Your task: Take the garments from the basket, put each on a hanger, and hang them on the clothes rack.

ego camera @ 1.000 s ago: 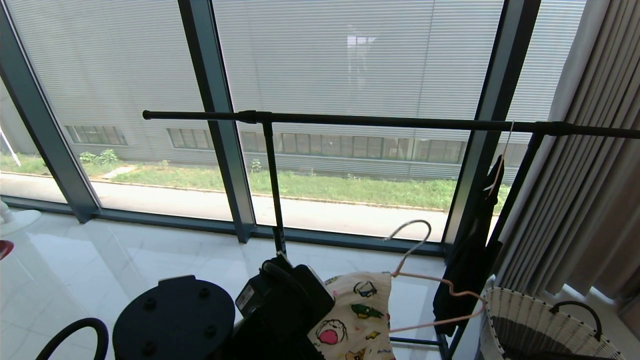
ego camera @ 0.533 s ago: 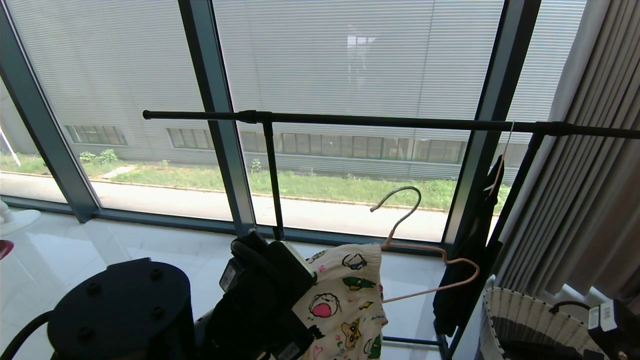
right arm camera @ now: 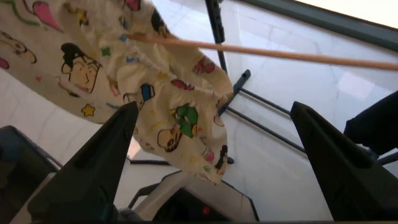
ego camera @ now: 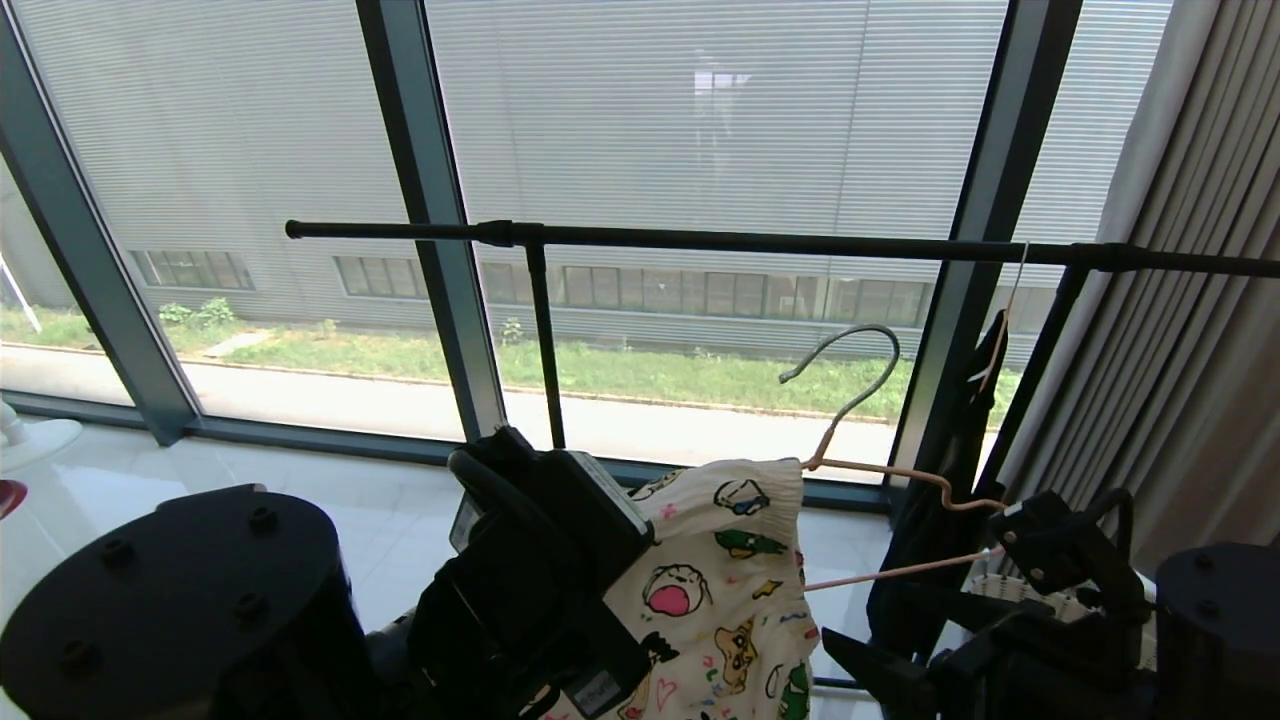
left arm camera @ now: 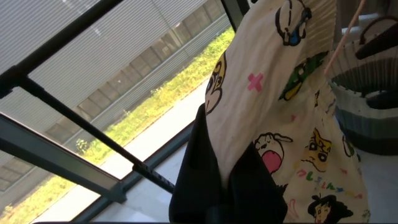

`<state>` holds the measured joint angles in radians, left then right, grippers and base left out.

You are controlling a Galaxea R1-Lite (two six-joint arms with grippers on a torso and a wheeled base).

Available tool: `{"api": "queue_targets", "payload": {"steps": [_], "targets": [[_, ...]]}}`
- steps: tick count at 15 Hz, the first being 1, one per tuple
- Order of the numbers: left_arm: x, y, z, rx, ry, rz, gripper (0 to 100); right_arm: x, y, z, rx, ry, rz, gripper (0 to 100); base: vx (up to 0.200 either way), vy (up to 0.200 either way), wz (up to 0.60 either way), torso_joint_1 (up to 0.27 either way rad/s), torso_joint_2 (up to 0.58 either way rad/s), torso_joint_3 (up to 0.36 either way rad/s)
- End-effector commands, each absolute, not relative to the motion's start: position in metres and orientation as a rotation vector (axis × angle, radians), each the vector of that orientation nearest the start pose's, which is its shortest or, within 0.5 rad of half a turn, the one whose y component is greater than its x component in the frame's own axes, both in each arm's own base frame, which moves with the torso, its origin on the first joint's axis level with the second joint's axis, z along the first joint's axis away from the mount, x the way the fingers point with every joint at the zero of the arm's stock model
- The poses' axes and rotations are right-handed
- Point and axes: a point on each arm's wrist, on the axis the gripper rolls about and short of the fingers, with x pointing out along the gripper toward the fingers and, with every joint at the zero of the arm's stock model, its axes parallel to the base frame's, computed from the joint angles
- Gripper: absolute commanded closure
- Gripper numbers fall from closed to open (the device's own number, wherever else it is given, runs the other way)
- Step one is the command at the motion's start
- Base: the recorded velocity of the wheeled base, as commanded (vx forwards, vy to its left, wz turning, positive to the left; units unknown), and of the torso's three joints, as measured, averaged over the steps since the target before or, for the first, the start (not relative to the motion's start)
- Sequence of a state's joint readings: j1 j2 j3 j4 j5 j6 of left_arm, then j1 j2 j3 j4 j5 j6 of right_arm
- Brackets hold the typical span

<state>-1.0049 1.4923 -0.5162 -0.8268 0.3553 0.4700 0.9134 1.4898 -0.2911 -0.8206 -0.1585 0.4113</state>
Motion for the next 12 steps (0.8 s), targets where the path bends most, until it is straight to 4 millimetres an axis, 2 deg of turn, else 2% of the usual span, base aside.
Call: {"api": "queue_targets", "payload": {"steps": [1, 4, 10, 12], "targets": [[0.132, -0.197, 0.182, 0.547, -0.04, -0.674, 100, 0.152, 0.171, 0.112, 0.171, 0.505, 0.573, 0, 0.0, 0.0, 0.0, 0.0, 0.0, 0.0], [0.132, -0.198, 0.183, 0.546, -0.042, -0.676, 100, 0.155, 0.176, 0.109, 0.164, 0.504, 0.566, 0, 0.0, 0.0, 0.0, 0.0, 0.0, 0.0], [0.134, -0.2, 0.18, 0.544, -0.029, -0.673, 100, 0.147, 0.193, 0.108, 0.118, 0.5, 0.645, 0, 0.0, 0.0, 0.0, 0.0, 0.0, 0.0], [0.135, -0.202, 0.186, 0.53, -0.049, -0.667, 100, 0.14, 0.201, 0.103, 0.097, 0.517, 0.682, 0, 0.0, 0.0, 0.0, 0.0, 0.0, 0.0]]}}
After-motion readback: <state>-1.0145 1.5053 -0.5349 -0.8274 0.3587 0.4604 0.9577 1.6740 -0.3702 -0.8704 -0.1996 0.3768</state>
